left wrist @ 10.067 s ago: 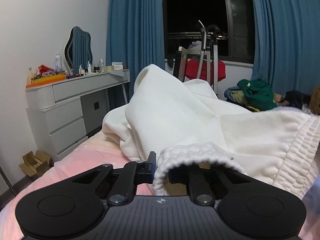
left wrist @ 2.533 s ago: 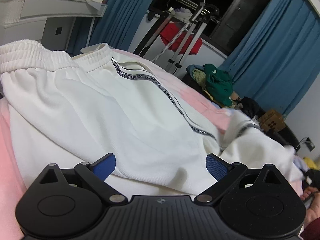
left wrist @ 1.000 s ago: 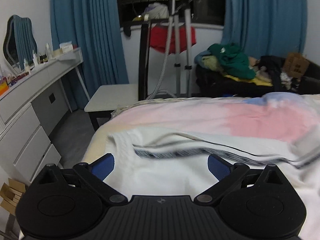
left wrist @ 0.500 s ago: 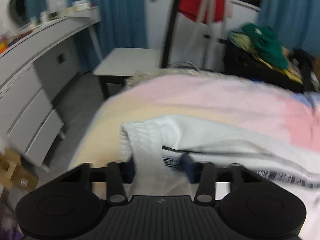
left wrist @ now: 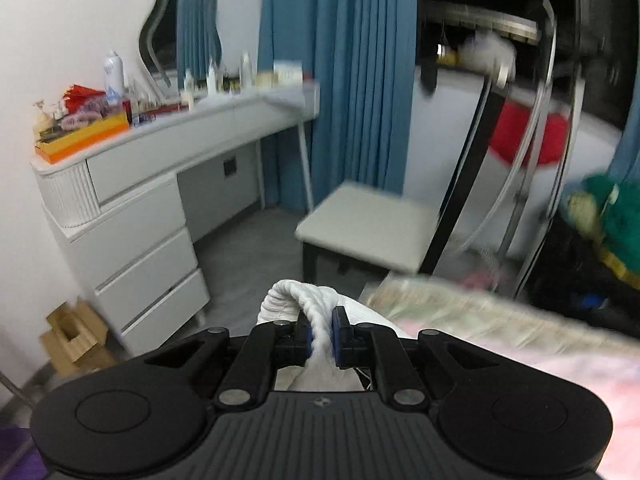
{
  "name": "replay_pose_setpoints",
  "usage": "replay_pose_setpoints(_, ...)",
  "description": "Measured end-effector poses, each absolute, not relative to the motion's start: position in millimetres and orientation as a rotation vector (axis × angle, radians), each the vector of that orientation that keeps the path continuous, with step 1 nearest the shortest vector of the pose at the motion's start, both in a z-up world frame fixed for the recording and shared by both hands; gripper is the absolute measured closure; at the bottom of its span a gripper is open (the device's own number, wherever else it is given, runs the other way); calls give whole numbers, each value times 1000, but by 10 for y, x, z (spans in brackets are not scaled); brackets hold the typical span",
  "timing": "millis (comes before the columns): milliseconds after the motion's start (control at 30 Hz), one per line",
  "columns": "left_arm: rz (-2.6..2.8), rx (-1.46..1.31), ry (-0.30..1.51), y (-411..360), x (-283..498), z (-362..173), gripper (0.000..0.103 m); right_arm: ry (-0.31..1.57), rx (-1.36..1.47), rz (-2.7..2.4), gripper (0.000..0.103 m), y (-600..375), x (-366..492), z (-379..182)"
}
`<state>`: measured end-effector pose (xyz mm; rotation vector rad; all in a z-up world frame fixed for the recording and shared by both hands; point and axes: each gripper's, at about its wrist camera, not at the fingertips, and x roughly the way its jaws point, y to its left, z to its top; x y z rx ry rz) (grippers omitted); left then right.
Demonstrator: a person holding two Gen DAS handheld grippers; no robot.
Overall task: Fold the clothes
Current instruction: 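Grasp the waistband with the left gripper and pull it to straighten the pants, then grasp the ribbed leg cuff with the left gripper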
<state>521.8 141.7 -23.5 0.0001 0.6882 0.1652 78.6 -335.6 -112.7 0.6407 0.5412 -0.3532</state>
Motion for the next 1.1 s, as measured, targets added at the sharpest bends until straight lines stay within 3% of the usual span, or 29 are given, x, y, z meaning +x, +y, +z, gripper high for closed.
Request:
replay_pose_setpoints(167, 158, 6, 713, 1471, 5206, -637, 84, 564, 654, -354, 24, -3403, 832, -1185)
replay_pose_setpoints(367, 88, -44, 692, 1492, 4669, -380, 53, 584, 688, -348, 24, -3488, 831, -1181)
replay_pose_setpoints(533, 5, 7, 637, 1314, 3770, -16, 38, 586, 728, -367, 24, -3592, 663, -1105)
replay_pose_setpoints(733, -154, 97, 608, 829, 2477, 108, 34, 558, 781, -365, 24, -3667, 387, -962)
replay_pose_setpoints(1100, -553, 81, 700, -643, 283, -417, 29, 453, 744, -373, 24, -3692, -284, -557)
